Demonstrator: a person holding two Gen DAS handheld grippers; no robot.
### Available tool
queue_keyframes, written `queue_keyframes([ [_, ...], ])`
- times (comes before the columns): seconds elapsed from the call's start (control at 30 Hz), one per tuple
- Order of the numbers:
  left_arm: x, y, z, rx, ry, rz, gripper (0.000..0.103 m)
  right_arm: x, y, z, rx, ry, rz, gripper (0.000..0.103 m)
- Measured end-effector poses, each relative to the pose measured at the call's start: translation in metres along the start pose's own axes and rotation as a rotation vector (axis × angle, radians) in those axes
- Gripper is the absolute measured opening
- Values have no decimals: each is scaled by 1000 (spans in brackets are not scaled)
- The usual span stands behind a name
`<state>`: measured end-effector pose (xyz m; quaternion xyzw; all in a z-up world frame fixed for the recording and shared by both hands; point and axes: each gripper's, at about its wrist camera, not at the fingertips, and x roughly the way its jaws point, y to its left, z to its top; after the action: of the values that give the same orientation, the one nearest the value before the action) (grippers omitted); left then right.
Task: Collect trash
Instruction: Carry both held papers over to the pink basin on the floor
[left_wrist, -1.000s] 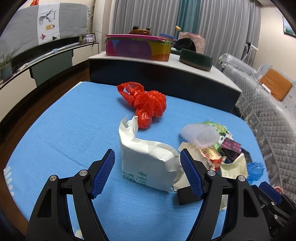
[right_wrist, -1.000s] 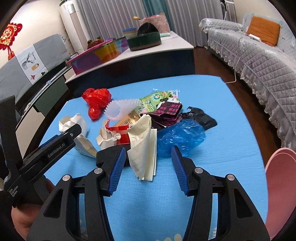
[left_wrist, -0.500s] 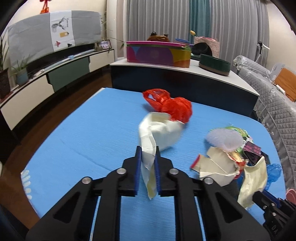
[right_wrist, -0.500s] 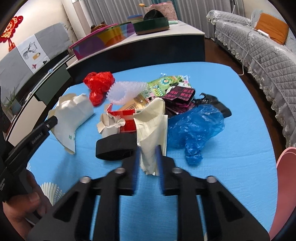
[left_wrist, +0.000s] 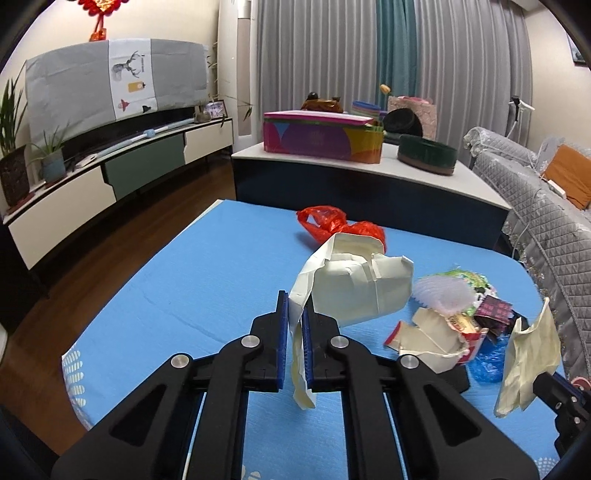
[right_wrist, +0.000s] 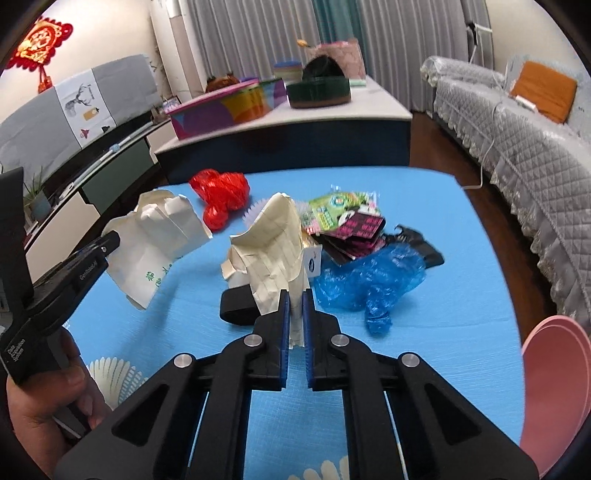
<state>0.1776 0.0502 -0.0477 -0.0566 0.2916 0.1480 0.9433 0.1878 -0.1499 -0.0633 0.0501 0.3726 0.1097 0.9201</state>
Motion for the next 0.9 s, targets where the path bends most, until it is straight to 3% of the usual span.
queue_keyframes([
  [0.4,-33,-30,-5,60,-21,-123,7,-47,-24,3,19,-113,-92,7],
  [0.9,-68,-93,-16,156,-68,-263,7,-103,-88,-1,109,-213,-209,7],
])
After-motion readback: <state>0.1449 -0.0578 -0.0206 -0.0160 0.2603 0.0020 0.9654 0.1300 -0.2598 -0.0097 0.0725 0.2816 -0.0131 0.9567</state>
